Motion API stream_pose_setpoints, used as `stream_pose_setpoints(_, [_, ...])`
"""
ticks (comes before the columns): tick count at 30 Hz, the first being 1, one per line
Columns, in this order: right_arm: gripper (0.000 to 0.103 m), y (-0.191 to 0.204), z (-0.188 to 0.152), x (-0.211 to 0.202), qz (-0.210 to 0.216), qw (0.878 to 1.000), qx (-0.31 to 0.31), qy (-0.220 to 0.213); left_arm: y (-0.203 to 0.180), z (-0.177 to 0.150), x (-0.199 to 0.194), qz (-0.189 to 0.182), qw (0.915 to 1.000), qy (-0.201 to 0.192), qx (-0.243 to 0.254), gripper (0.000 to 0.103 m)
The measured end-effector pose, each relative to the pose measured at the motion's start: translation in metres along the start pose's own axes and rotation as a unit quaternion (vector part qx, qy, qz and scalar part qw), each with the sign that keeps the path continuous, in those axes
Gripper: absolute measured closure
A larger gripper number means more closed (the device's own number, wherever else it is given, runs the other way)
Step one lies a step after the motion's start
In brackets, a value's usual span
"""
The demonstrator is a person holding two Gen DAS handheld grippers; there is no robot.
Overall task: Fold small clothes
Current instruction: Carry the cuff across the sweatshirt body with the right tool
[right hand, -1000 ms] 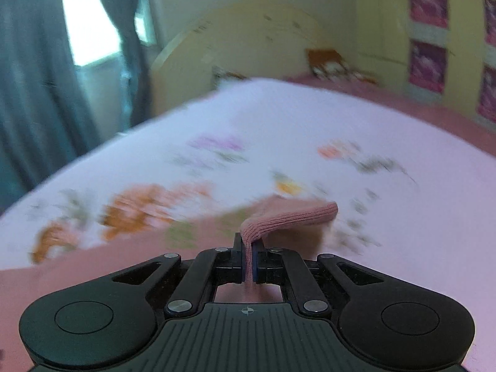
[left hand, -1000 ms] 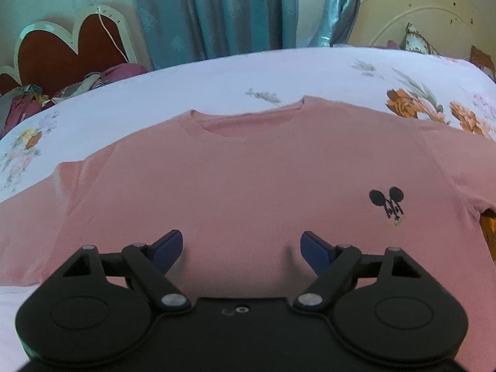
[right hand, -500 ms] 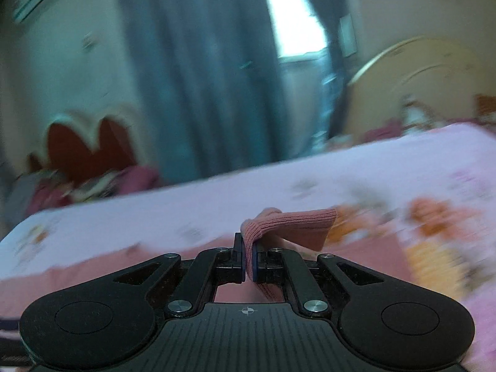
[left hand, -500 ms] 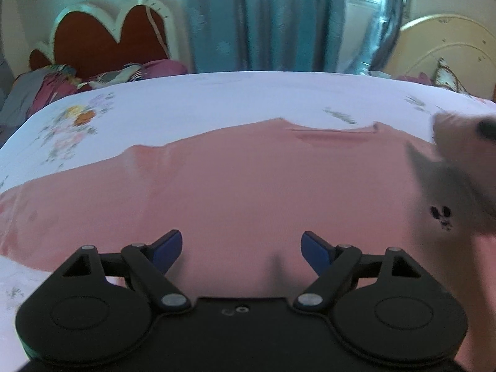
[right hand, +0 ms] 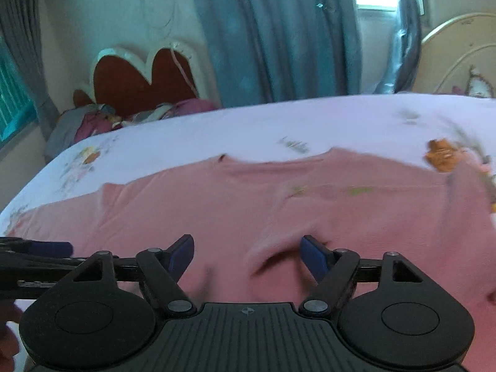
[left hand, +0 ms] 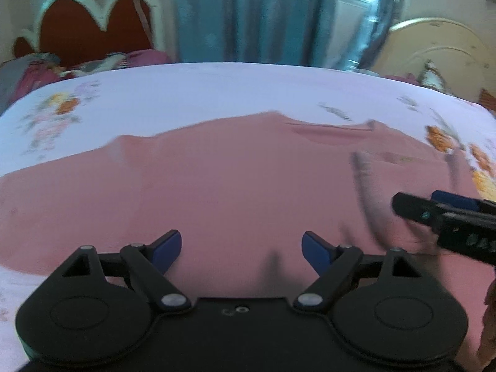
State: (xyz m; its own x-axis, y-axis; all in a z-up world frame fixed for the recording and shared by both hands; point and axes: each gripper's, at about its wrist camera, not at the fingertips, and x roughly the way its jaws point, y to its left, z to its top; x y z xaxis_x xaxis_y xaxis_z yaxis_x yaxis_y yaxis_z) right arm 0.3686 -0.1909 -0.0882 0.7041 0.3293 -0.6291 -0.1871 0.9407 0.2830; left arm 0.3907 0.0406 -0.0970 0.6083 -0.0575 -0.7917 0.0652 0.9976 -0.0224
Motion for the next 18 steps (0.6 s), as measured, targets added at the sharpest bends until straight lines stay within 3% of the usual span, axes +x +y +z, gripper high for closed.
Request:
stream_pose_setpoints(6, [0.028,-0.071,-0.018,-0.045,-0.116,0.993,0.019,-0.011,-0.058,0.003,0.017,-0.099,0.9942,-0.013,0.04,0.018])
stream_pose_setpoints(8, [0.028,-0.092,-0.026,-0.056,-0.145,0.989,0.028,-0.006,-0.079,0.004,0.029,-0.102,0.9927,-0.01,0.064,0.018])
stream_pose_setpoints(11, [0.028,-0.118,-0.037,-0.067,-0.175,0.984,0.044,0.006,-0.103,0.001,0.048,-0.076,0.992,-0.005,0.101,0.019])
stream_pose_setpoints(15, [0.029,-0.137,-0.051,-0.076,-0.197,0.979,0.059,0.013,-0.115,-0.005,0.069,-0.074,0.9897,-0.006,0.122,0.033])
stream_pose_setpoints(17, [0.042,-0.143,-0.056,-0.076,-0.197,0.978,0.063,0.017,-0.109,-0.003,0.072,-0.084,0.9906,-0.021,0.106,0.044])
stream_pose_setpoints(18, [0.055,-0.147,-0.057,-0.071,-0.196,0.978,0.066,0.02,-0.105,0.001,0.071,-0.085,0.9912,-0.026,0.098,0.053])
